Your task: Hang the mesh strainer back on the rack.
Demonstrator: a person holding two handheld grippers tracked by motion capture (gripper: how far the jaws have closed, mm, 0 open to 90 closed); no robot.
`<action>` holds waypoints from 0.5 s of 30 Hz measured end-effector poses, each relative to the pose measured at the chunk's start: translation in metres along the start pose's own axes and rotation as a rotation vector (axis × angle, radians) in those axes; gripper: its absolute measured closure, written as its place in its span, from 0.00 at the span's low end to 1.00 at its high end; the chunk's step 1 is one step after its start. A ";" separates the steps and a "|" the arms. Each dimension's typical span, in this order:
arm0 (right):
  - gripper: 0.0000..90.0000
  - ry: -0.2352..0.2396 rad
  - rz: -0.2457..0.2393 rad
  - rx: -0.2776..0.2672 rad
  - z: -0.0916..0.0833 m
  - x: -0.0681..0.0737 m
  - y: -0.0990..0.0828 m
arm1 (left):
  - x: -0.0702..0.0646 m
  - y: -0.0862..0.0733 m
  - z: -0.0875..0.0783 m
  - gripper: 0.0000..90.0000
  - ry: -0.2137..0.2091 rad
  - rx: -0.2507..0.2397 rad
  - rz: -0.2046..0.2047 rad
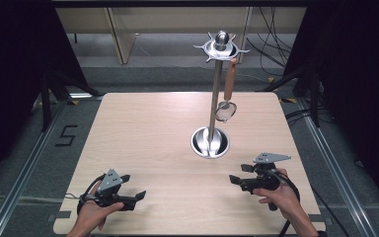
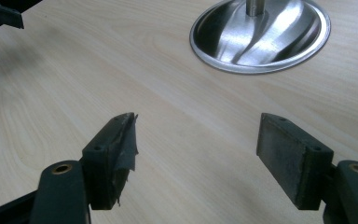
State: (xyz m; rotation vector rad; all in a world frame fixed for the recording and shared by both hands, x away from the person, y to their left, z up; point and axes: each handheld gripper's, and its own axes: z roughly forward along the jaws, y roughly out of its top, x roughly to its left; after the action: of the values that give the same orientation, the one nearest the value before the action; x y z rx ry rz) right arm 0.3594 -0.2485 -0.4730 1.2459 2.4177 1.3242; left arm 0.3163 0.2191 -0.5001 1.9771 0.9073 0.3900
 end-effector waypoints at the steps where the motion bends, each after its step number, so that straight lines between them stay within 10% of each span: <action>1: 0.33 0.004 0.001 -0.004 0.001 0.000 -0.001 | 0.000 0.000 0.000 0.16 0.000 0.001 0.002; 15: 0.32 -0.008 -0.030 0.013 0.001 0.000 -0.008 | -0.001 -0.001 0.000 0.16 -0.001 -0.016 -0.008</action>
State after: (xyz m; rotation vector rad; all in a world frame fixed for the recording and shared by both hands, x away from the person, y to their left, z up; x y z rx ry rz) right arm 0.3547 -0.2498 -0.4797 1.2101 2.4337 1.2948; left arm 0.3159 0.2187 -0.5009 1.9582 0.9091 0.3909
